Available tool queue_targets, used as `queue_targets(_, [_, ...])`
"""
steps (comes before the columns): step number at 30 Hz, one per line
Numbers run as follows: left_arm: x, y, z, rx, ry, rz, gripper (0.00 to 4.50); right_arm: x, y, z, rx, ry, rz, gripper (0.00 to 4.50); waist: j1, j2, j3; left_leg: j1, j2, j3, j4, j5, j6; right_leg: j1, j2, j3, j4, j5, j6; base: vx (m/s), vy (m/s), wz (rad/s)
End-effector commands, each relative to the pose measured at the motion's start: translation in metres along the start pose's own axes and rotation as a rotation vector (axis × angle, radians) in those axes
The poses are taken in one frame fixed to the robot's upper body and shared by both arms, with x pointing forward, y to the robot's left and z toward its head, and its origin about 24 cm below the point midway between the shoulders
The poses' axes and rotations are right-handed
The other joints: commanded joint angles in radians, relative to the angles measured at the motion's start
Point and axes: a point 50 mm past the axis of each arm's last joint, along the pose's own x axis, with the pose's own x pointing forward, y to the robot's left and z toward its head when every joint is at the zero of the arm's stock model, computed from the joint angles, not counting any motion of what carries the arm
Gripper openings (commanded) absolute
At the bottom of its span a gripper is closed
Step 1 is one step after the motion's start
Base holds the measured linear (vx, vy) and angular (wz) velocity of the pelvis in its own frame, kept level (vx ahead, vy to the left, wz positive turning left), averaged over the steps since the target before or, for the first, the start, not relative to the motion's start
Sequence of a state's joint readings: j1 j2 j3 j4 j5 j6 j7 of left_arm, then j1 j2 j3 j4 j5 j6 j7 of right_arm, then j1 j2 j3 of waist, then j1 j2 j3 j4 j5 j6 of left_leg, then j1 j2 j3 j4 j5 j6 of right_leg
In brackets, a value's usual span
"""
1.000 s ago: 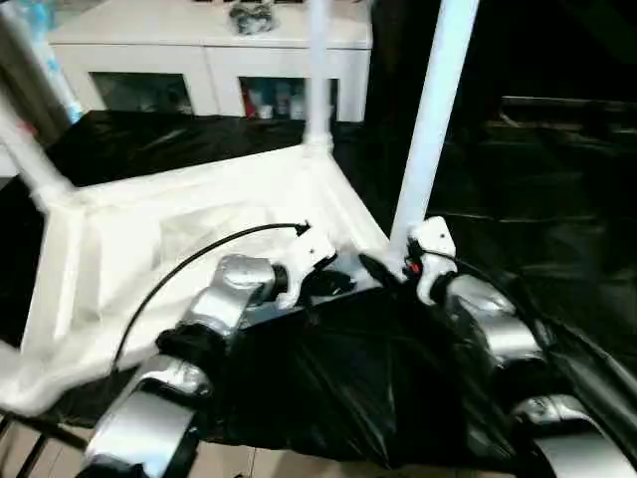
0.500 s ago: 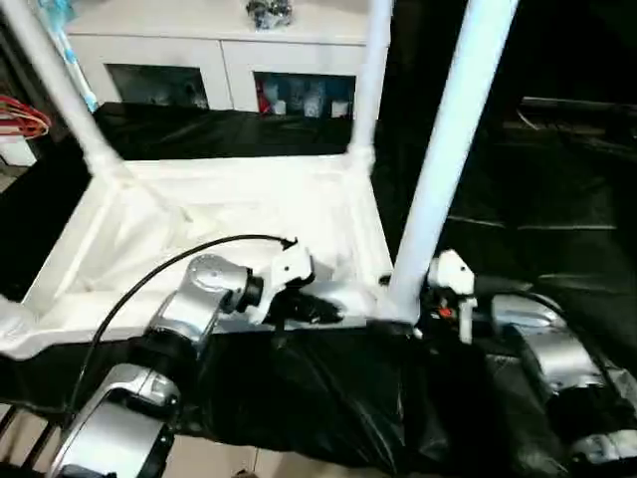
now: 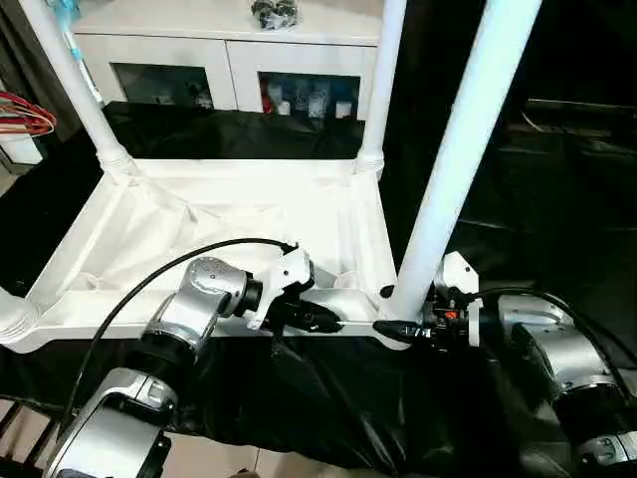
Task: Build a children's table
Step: Rotate leg to tighten
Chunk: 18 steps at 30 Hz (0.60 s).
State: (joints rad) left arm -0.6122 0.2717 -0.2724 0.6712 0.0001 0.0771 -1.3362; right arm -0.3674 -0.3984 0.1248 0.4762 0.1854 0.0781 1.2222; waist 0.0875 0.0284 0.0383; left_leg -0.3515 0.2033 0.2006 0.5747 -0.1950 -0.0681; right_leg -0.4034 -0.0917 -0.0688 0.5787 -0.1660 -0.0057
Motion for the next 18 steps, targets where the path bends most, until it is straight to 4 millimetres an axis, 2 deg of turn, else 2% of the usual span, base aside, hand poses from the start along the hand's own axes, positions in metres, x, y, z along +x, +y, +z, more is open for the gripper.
queue_targets(1, [0.011,0.004,0.015,0.010,-0.079,0.060,0.00,0.020,0.011,-0.014,0.080,-0.003,0.012,2.76,-0.001,-0.010,-0.055,0.003,0.032,-0.010,-0.062,-0.186,0.078,0.050,-0.052,0.036,-0.057,-0.208,-0.252,0.000,0.000,0.00])
queue_targets(4, [0.018,0.009,0.018,0.000,-0.079,0.123,0.00,0.026,0.003,-0.011,0.098,-0.048,-0.104,2.74,-0.004,-0.011,-0.052,0.004,0.030,-0.011,-0.065,-0.216,0.060,0.049,-0.053,0.036,-0.064,-0.274,-0.234,0.000,0.000,0.00])
queue_targets(5, [0.021,0.011,0.019,-0.006,-0.078,0.154,0.00,0.030,0.000,-0.010,0.115,-0.062,-0.155,2.73,-0.009,-0.013,-0.050,0.007,0.028,-0.013,-0.067,-0.240,0.045,0.044,-0.054,0.036,-0.072,-0.336,-0.215,0.000,0.000,0.00])
queue_targets(8, [0.033,0.018,0.026,-0.031,-0.080,0.258,0.00,0.043,-0.012,-0.009,0.167,-0.082,-0.322,2.72,-0.026,-0.012,-0.047,0.010,0.024,-0.018,-0.071,-0.273,0.016,0.040,-0.054,0.034,-0.081,-0.415,-0.188,0.000,0.000,0.00])
queue_targets(10, [0.041,0.021,0.031,-0.049,-0.085,0.305,0.00,0.052,-0.019,-0.008,0.211,-0.083,-0.418,2.72,-0.030,-0.013,-0.048,0.009,0.022,-0.019,-0.070,-0.272,0.016,0.042,-0.055,0.034,-0.084,-0.424,-0.179,0.000,0.000,0.00])
queue_targets(12, [0.046,0.023,0.035,-0.058,-0.088,0.340,0.00,0.057,-0.021,-0.007,0.223,-0.082,-0.464,2.72,-0.029,-0.014,-0.049,0.006,0.021,-0.018,-0.068,-0.263,0.030,0.042,-0.054,0.035,-0.084,-0.405,-0.179,0.000,0.000,0.00])
queue_targets(13, [0.052,0.024,0.039,-0.055,-0.087,0.367,0.00,0.065,-0.023,-0.006,0.241,-0.073,-0.516,2.72,-0.031,-0.005,-0.048,0.006,0.020,-0.019,-0.069,-0.263,0.032,0.041,-0.053,0.034,-0.084,-0.405,-0.179,0.000,0.000,0.00])
queue_targets(14, [0.052,0.024,0.039,-0.055,-0.087,0.367,0.00,0.065,-0.023,-0.006,0.241,-0.073,-0.516,2.72,-0.035,-0.008,-0.050,0.006,0.020,-0.018,-0.069,-0.260,0.027,0.040,-0.051,0.034,-0.084,-0.393,-0.183,0.000,0.000,0.00])
queue_targets(15, [0.058,0.025,0.043,-0.047,-0.086,0.391,0.00,0.075,-0.025,-0.003,0.254,-0.068,-0.562,2.72,-0.033,0.000,-0.052,0.007,0.020,-0.019,-0.068,-0.256,0.026,0.043,-0.052,0.033,-0.081,-0.377,-0.186,0.000,0.000,0.00])
queue_targets(16, [0.061,0.025,0.046,-0.041,-0.085,0.406,0.00,0.081,-0.025,-0.001,0.263,-0.063,-0.592,2.72,-0.039,-0.004,-0.050,0.003,0.020,-0.019,-0.069,-0.260,0.023,0.042,-0.050,0.032,-0.081,-0.366,-0.190,0.000,0.000,0.00])
queue_targets(17, [0.063,0.025,0.048,-0.030,-0.088,0.408,0.00,0.087,-0.024,0.002,0.263,-0.071,-0.597,2.72,-0.040,0.002,-0.052,0.006,0.020,-0.020,-0.068,-0.264,0.020,0.042,-0.052,0.032,-0.080,-0.361,-0.193,0.000,0.000,0.00])
queue_targets(18, [0.063,0.025,0.049,-0.024,-0.093,0.403,0.00,0.089,-0.024,0.004,0.271,-0.086,-0.593,2.72,-0.041,0.001,-0.053,0.005,0.019,-0.019,-0.068,-0.261,0.021,0.043,-0.051,0.033,-0.080,-0.348,-0.196,0.000,0.000,0.00])
